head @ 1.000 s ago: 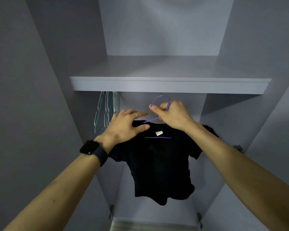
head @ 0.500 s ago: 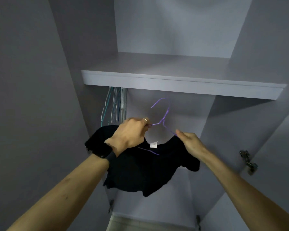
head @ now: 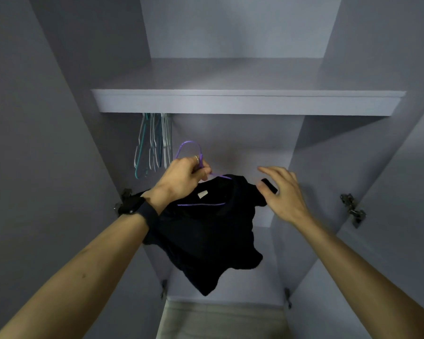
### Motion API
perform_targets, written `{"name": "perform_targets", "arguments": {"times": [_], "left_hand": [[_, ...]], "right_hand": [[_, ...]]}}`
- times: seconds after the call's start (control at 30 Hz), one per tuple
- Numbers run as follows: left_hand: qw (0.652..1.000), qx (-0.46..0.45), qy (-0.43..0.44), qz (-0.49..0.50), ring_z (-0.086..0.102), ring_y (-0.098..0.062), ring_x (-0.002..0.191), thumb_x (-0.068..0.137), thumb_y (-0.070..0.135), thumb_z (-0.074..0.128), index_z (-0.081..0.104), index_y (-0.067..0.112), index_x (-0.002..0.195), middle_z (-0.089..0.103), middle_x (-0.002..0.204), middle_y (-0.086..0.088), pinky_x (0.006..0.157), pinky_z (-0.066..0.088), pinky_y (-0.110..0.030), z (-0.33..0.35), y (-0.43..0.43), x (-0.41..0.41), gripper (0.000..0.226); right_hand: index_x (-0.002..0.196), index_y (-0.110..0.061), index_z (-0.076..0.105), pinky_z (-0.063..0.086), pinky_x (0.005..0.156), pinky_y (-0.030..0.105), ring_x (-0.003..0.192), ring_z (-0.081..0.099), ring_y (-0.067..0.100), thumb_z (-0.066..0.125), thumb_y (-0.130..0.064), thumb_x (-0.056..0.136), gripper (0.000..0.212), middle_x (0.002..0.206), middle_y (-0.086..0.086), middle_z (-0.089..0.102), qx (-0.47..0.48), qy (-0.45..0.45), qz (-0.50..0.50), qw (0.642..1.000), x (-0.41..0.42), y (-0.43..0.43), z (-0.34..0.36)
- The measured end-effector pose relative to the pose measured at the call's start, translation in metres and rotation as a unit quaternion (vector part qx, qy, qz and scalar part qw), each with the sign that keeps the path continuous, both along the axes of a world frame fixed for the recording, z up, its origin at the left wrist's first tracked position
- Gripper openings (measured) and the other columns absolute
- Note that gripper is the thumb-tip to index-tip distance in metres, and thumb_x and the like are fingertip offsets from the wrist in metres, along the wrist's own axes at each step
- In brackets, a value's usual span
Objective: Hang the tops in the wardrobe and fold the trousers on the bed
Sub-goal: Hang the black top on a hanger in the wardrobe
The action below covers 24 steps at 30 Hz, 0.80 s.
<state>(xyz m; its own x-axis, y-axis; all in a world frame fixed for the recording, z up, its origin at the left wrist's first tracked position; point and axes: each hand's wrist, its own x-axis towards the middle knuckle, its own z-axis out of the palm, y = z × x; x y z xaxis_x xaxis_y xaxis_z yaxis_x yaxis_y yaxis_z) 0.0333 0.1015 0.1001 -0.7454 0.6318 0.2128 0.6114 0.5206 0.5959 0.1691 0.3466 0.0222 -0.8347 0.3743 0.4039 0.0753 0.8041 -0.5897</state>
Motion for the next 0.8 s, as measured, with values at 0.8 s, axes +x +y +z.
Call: {"name": "perform_targets", "arguments": {"times": [0.8], "left_hand": [[0.999, -0.019, -0.007, -0.032, 0.066, -0.007, 0.087, 0.103, 0.028, 0.055, 0.062, 0.025, 0.101, 0.065, 0.088, 0.015, 0.077, 0.050, -0.023, -0.037, 0.051, 0.008, 0.008]], "right_hand": [[0.103, -0.015, 0.074, 0.042, 0.066, 0.026, 0.073, 0.060, 0.016, 0.065, -0.030, 0.098, 0.018, 0.084, -0.002, 0.070, 0.085, -0.090, 0.070, 0.990, 0.013, 0.004, -0.015]]}}
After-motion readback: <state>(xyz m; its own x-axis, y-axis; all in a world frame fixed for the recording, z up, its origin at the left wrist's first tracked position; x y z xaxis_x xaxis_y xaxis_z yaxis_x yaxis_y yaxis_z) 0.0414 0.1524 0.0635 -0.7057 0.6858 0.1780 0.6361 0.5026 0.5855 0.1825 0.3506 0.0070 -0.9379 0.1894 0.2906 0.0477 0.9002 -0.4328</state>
